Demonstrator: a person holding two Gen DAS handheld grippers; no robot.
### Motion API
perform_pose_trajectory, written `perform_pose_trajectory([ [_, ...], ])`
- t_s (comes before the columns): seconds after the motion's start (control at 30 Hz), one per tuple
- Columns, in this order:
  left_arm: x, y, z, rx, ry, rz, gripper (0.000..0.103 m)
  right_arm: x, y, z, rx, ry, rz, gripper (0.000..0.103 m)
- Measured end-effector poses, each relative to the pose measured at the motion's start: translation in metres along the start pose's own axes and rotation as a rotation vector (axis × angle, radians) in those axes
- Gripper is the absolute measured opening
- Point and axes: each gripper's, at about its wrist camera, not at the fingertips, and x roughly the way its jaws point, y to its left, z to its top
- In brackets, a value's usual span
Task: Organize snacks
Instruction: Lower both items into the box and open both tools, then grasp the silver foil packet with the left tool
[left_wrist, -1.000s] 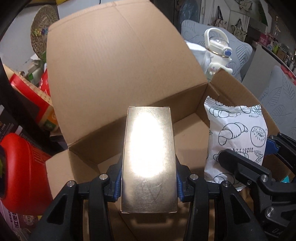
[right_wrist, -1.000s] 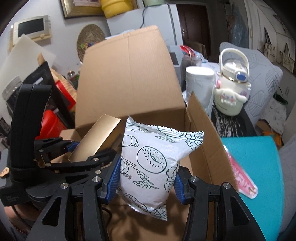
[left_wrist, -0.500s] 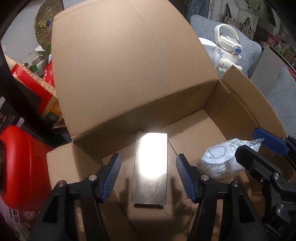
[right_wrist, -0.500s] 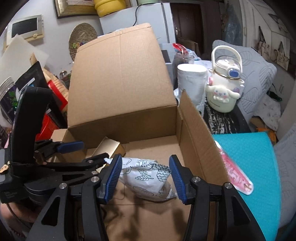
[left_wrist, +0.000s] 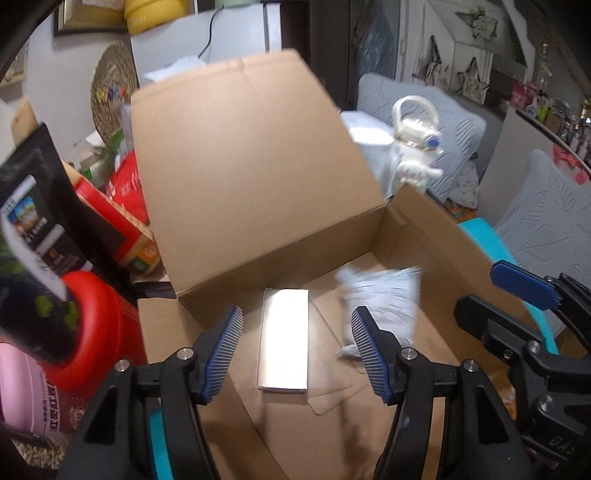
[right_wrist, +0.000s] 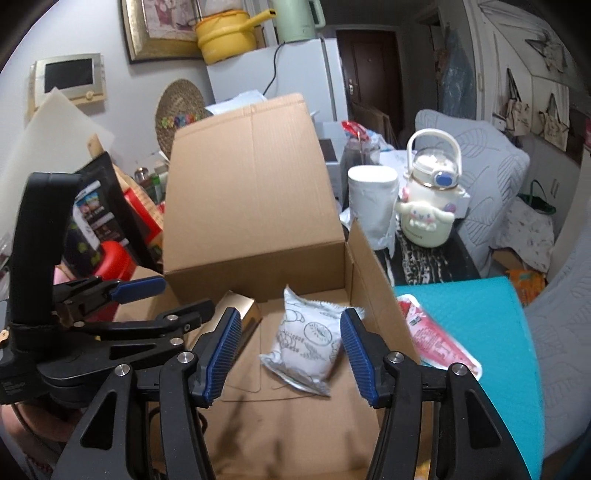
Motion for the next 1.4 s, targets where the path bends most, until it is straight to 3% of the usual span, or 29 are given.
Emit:
perform_pose_trajectory([
  [0.4,-0.074,-0.017,-0.012,0.041,-0.110,-0.059,0.061,-0.080,0.019,-0.007,-0.019,-0.114,-0.040,0.056],
  [0.77,-0.145,-0.025,-0.048,0.079,-0.195,-0.084,0.061,-0.145,0.045,-0.034,-0.035,-0.188,-0.059,0.056],
  [0.97,-0.173,-0.027,-0.077,0.088,-0.211,-0.088,0.061,-0.171,0.057,-0.060,-0.033,-0.200,-0.060,0.061],
  [1.4,-0.199,-0.037,-0.145,0.114,-0.190,-0.125,0.061,-0.199,0.072,-0.123,0.005,-0.178,-0.072,0.061],
])
